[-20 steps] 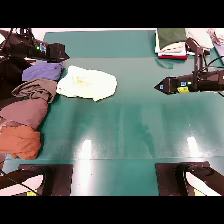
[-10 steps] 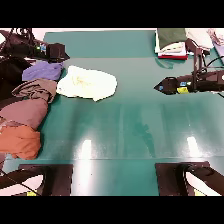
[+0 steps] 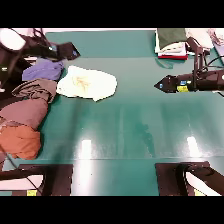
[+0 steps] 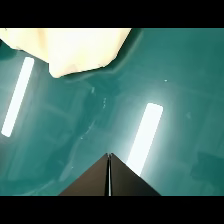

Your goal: Fold the shirts.

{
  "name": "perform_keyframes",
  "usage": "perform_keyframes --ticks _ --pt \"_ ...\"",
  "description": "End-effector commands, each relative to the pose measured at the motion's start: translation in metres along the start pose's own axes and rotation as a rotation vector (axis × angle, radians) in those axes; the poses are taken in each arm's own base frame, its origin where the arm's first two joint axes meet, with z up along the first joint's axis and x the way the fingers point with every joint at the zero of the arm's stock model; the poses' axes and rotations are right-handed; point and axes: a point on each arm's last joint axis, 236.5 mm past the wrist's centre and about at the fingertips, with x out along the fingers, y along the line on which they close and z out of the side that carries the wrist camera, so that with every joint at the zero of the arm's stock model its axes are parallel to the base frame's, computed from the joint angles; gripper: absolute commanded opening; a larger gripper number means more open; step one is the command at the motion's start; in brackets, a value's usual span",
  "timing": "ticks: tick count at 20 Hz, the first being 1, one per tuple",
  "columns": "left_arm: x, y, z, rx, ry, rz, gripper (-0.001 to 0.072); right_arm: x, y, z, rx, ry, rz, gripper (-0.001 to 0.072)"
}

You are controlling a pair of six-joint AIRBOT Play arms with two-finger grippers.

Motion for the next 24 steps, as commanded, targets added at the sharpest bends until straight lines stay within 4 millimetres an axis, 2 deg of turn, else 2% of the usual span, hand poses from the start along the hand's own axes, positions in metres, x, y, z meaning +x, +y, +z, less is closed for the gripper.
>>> perform_keyframes --ticks 1,4,6,8,12,13,14,15,16,18,19,21,22,24 --pt "0.073 0.026 -0.057 -0.144 0.205 -0.021 0.0623 0.001 0.000 0.004 0.003 -0.018 0.002 0.0017" --pt "0.124 0.038 -0.101 -0.262 0.332 -0.056 0.0623 0.000 0.000 0.004 0.003 -0.018 0.002 0.0017" --pt "0.144 0.043 -0.119 -0.317 0.371 -0.071 0.0623 0.000 0.000 0.004 0.003 -0.018 0.003 0.0017" --pt "0.156 0.044 -0.116 -0.356 0.345 -0.085 0.0623 0.000 0.001 0.004 0.003 -0.018 0.003 0.0017" --pt "0.164 0.034 -0.078 -0.455 0.194 -0.148 0.0621 0.000 0.001 0.004 0.004 -0.017 0.005 0.0017" --pt "0.164 0.031 -0.075 -0.472 0.187 -0.162 0.0546 0.000 0.001 0.004 0.004 -0.015 0.005 0.0017" --pt "0.163 0.028 -0.073 -0.486 0.184 -0.177 0.0173 0.000 0.002 0.003 0.003 -0.014 0.006 0.0017" --pt "0.161 0.022 -0.070 -0.493 0.183 -0.199 0.0026 0.000 0.002 0.002 0.003 -0.010 0.007 0.0017" --pt "0.157 0.015 -0.065 -0.491 0.188 -0.224 0.0025 -0.002 0.003 0.003 0.000 -0.015 0.008 0.0017" --pt "0.136 -0.008 -0.040 -0.399 0.166 -0.280 0.0024 -0.014 0.010 0.008 -0.017 -0.054 0.012 0.0017" --pt "0.117 -0.022 -0.018 -0.327 0.118 -0.309 0.0024 -0.024 0.016 0.013 -0.035 -0.086 0.016 0.0017" --pt "0.057 -0.059 0.034 -0.167 -0.015 -0.366 0.0024 -0.053 0.035 0.028 -0.083 -0.166 0.027 0.0017" --pt "0.016 -0.083 0.055 -0.066 -0.087 -0.395 0.0023 -0.069 0.045 0.037 -0.109 -0.212 0.034 0.0016" --pt "-0.063 -0.125 0.076 0.127 -0.204 -0.419 0.0023 -0.098 0.063 0.053 -0.156 -0.291 0.043 0.0016"
